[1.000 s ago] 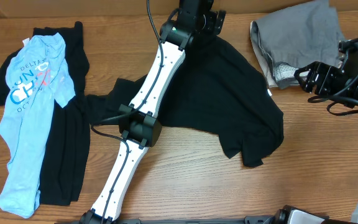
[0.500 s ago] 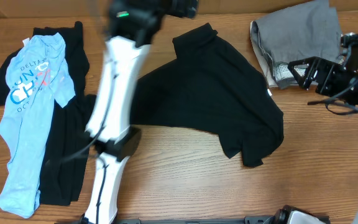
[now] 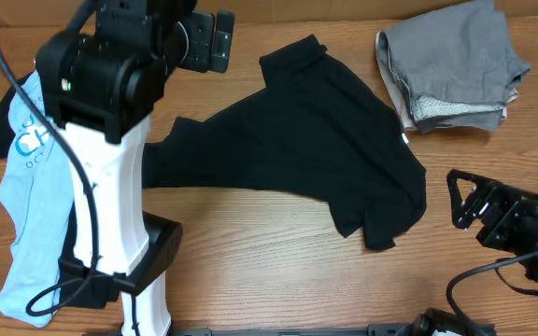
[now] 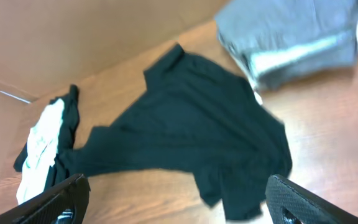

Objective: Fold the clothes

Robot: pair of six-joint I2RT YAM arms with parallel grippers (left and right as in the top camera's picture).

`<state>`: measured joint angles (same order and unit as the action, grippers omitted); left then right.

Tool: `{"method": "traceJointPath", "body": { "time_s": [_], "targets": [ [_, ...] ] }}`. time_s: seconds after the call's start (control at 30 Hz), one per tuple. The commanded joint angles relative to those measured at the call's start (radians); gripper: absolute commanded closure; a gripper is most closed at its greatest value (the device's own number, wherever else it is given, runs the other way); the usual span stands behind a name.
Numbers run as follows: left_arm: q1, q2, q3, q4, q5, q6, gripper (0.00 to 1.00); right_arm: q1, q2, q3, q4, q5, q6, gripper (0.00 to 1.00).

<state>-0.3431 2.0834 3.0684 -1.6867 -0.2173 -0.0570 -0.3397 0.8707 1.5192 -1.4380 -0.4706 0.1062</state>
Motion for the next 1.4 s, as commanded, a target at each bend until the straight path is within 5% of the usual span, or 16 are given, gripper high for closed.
{"method": "traceJointPath", "body": {
  "time_s": [0.0,0.27,0.63,1.03,1.37],
  "targets": [
    [0.053,0.016,-0.143,-0.003,0.078,-0.038,0.00,0.002,0.053,0.006,-0.048,0.081,0.029,0.07],
    [0.138,0.016,-0.602,0.013,0.097,-0.117,0.00,0.002,0.178,0.005,-0.076,0.114,0.025,0.07],
    [0.292,0.016,-1.250,0.389,0.237,-0.087,0.06,0.147,0.396,0.005,-0.041,0.114,0.035,0.12],
    [0.330,0.016,-1.485,0.645,0.343,-0.021,0.13,0.246,0.469,0.005,-0.008,0.183,0.105,0.12],
    [0.330,0.016,-1.490,0.653,0.379,-0.025,0.58,0.246,0.469,0.005,-0.006,0.209,0.104,0.12]
  ]
}}
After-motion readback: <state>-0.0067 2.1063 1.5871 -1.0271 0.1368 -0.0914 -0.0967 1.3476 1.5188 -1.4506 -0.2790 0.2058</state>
